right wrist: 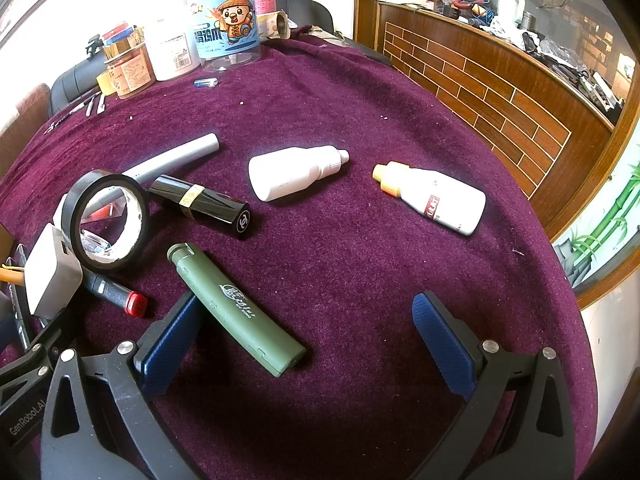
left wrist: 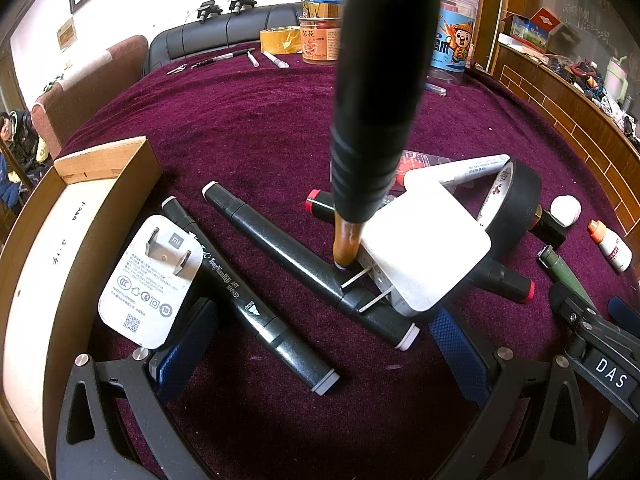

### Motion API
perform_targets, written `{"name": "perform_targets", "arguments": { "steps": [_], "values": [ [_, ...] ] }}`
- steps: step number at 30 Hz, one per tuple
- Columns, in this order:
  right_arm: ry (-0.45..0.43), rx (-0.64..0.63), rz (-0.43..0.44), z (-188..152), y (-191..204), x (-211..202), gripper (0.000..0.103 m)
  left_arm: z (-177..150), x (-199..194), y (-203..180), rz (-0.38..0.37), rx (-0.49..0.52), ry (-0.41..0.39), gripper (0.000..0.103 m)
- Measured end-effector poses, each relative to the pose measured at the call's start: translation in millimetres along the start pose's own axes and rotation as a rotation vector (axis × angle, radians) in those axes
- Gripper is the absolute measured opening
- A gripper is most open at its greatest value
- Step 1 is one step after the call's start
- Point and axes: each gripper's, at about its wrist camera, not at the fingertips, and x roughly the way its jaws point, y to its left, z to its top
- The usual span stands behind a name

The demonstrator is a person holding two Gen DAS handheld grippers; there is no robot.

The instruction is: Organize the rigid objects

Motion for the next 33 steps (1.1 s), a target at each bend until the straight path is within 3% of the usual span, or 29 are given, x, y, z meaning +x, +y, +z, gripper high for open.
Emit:
{"name": "perform_targets", "arguments": {
  "steps": [12, 16, 20, 25, 33],
  "values": [
    [0.0, -0.001, -0.002, 0, 1, 1, 0.103, 0, 0, 1, 0.0, 0.001, 0.0, 0.102],
    [0.0, -0.007, 0.004, 0, 1, 1, 0.103, 0, -1, 3, -0.057, 0.058, 0.078, 0.101],
    [0.02, -0.083, 0.081, -7, 0, -2, 0.103, -22, -18, 7, -0.091, 0.135, 0.137, 0.102],
    [0.04, -0.017, 0.196, -11, -18, -9, 0.103, -41, -33, 7, -0.079, 0.128, 0.092, 0.102],
    [0.101, -0.074, 0.129, -10, -7, -10, 0.103, -51, -39, 8, -0.059, 0.115, 0.112, 0.102]
  ]
}}
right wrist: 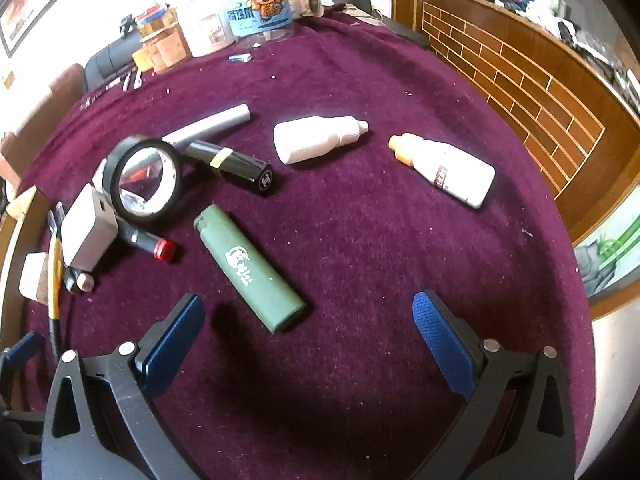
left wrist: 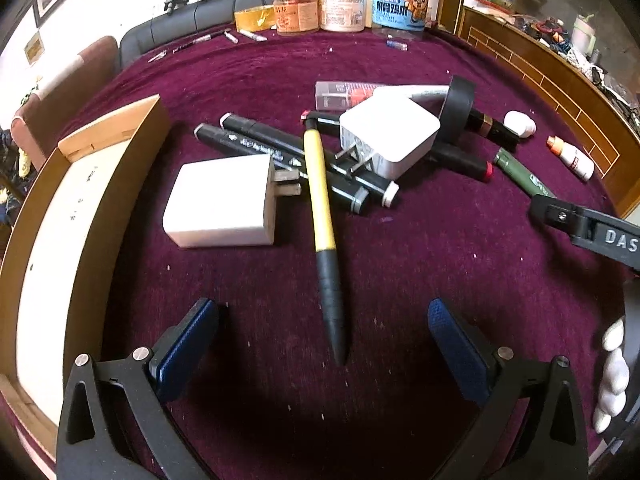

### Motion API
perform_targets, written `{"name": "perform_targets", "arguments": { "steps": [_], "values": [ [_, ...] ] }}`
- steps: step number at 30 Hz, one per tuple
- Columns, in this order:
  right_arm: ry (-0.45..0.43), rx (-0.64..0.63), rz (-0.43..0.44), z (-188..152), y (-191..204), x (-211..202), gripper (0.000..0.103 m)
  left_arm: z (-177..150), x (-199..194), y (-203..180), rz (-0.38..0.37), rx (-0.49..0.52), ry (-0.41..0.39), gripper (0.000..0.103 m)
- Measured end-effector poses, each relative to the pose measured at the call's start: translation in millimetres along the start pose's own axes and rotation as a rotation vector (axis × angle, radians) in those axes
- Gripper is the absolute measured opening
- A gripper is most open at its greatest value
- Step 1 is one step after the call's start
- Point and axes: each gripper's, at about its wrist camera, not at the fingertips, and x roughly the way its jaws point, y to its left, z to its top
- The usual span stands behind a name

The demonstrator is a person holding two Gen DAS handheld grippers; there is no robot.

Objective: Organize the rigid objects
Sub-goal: 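Move the left tool to the white square charger and grasp it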

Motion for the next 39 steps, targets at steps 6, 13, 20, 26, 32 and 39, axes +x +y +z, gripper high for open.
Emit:
{"name": "perform_targets", "arguments": {
  "steps": [6, 13, 20, 26, 32, 39],
  "values": [
    [0.019, -0.001, -0.079, -1, 2, -5, 0.1, -6, -7, 9, -0.109, 0.128, 0.054, 0.102],
    [-0.359, -0.02, -0.093, -4, 12, -119, 0.098, -21, -13, 7, -0.065, 0.122, -0.023, 0.102],
    [-0.161, 0.066, 0.291, 1, -1, -85, 0.098, -18, -17, 19, -0.136, 0.095, -0.001, 0.099],
    [-0.322, 0.051, 0.06, 18, -11, -77, 0.097, -1, -63, 57, -0.147, 0.077, -0.197, 0.098],
    [-0.264, 0.15, 0.11, 18, -26, -34, 0.097, 24, -37, 75, -0.125, 0.037, -0.121, 0.097],
    [-0.271, 0.202, 0.157, 2, -35, -27, 0.096, 42, -4, 75, -0.09, 0.024, -0.047, 0.091]
  ]
}}
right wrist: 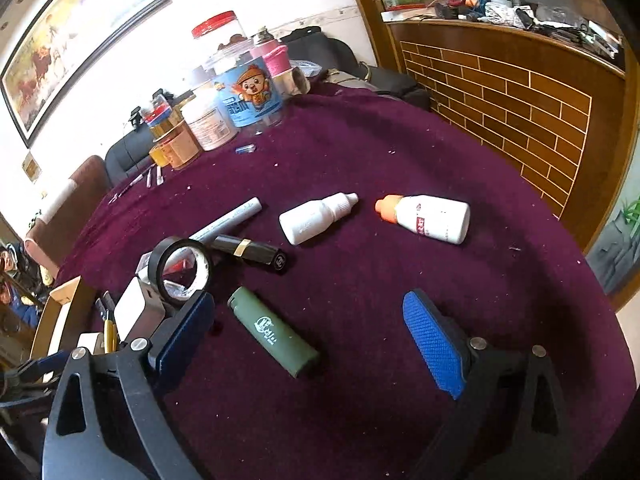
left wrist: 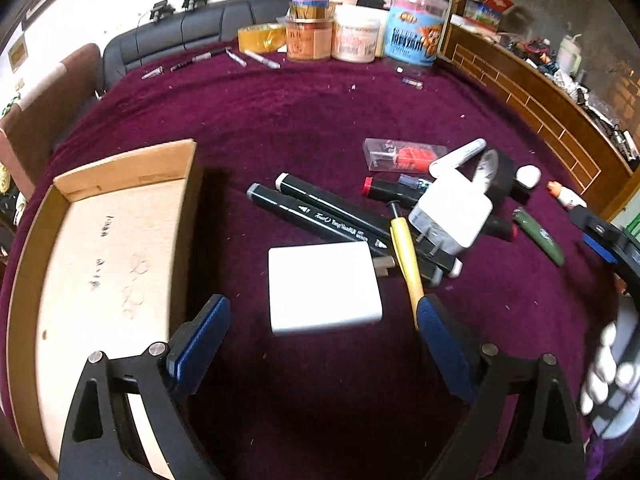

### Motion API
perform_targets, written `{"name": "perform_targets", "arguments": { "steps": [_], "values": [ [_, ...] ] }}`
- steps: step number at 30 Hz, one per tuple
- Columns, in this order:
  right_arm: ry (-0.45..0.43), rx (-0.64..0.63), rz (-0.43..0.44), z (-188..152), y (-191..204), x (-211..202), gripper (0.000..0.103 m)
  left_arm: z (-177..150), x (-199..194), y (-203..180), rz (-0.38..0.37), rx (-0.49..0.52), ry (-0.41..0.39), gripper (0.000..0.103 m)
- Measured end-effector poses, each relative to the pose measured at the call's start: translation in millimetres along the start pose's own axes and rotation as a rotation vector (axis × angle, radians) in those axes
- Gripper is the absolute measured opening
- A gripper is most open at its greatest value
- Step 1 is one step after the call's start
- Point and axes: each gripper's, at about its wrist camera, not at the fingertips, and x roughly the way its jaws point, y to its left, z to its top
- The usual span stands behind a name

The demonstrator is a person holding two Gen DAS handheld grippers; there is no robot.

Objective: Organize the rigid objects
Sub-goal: 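Move the left tool to the white square charger and grasp it, then lift the charger with the left tool toward the tray while the right tool grasps the yellow pen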

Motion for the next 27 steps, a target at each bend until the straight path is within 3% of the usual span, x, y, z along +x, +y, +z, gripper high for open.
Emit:
{"name": "perform_targets", "arguments": {
  "steps": [3, 5, 8, 13, 17, 20, 27],
  "values": [
    [-0.003, -0.017, -0.01, -1, 4, 0, 0.096, 3, 20, -3, 0.031, 0.001, 0.033, 0.087],
    [-0.004, -0.027, -0.006, -3, 4, 0, 0.096, 0, 20, -8, 0.067, 0.032, 0.019, 0.051],
    [-0.006, -0.035, 0.0, -4, 5, 1, 0.096, -13, 8, -2, -0.059, -0.022, 0.034, 0.05],
    [0.004, -0.028, 0.011, -3, 3, 3, 0.096, -32, 5, 1, -0.068, -0.039, 0.039, 0.051],
    [0.005, -0.023, 0.011, -3, 1, 3, 0.097, -20, 10, -12, -0.029, -0.022, 0.023, 0.058],
    [0.011, -0.019, 0.005, -3, 0, 4, 0.097, -16, 11, -17, -0.021, -0.038, 0.005, 0.056],
    [0.037, -0.022, -0.012, -3, -1, 10, 0.097, -34, -30, 15, -0.182, -0.171, -0.045, 0.053]
  ]
}}
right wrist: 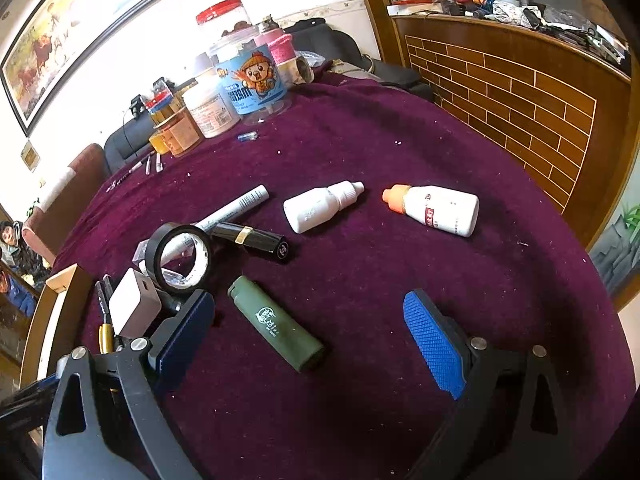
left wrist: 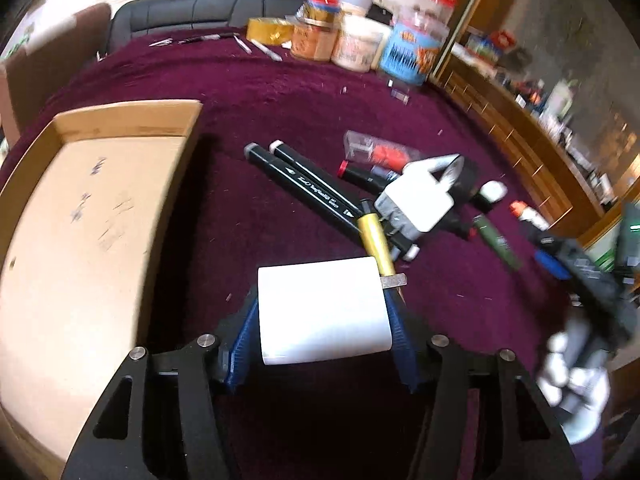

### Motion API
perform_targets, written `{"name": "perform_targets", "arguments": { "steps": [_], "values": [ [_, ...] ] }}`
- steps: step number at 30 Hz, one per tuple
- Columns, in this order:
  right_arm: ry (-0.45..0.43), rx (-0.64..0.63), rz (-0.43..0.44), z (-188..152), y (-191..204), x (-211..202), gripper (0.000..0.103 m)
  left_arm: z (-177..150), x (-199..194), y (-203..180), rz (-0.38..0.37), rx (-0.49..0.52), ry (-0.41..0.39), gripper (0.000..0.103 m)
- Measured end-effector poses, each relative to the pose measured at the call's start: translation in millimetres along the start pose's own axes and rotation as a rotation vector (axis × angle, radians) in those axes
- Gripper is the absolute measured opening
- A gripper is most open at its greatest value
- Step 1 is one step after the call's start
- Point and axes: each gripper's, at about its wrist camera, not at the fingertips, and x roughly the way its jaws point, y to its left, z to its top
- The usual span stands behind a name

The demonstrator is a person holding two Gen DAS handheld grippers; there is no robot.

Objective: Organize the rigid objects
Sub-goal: 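Lift the charger with the left tool toward the tray while the right tool grasps the yellow pen, then lower the charger into the tray and open the left tool while the right tool drops the yellow pen there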

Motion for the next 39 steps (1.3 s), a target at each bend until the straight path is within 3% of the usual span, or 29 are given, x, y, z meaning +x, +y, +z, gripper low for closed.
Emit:
{"name": "perform_targets", "arguments": {
  "steps": [3, 6, 10, 13, 15, 19, 20, 23, 24, 32, 39],
  "values": [
    [0.016, -0.025, -0.011, 1, 5, 0, 0.096, -7, -28, 9, -0.037, -0.024, -0.031, 0.053],
    [-0.006, -0.128, -0.041, -3, 31, -18, 0.097, -13, -49, 15, -0.047, -0.018, -0.063, 0.053],
    [0.049, -0.278, 0.094, -14, 92, -37, 0.097, -16, -63, 24, -0.049, -0.02, -0.094, 0.053],
    [0.153, -0.394, 0.192, -34, 143, -25, 0.094, -20, -67, 32, -0.07, -0.049, -0.097, 0.053],
    [0.2, -0.447, 0.21, -47, 166, -13, 0.077, -23, -73, 37, -0.074, -0.059, -0.108, 0.053],
    [0.269, -0.517, 0.205, -66, 199, 17, 0.054, -29, -87, 53, -0.057, -0.076, -0.138, 0.053],
    [0.286, -0.516, 0.199, -69, 203, 26, 0.039, -29, -92, 58, -0.048, -0.083, -0.148, 0.053],
    [0.246, -0.554, 0.133, -75, 210, 35, 0.02, -32, -102, 71, -0.025, -0.1, -0.17, 0.053],
    [0.241, -0.557, 0.124, -75, 211, 33, 0.01, -33, -105, 76, -0.018, -0.108, -0.177, 0.053],
    [0.28, -0.377, 0.284, -56, 193, 8, 0.009, -26, -110, 103, -0.029, -0.147, -0.194, 0.053],
    [0.334, -0.249, 0.52, -23, 236, 3, 0.009, 14, -103, 123, -0.01, -0.162, -0.185, 0.053]
  ]
}}
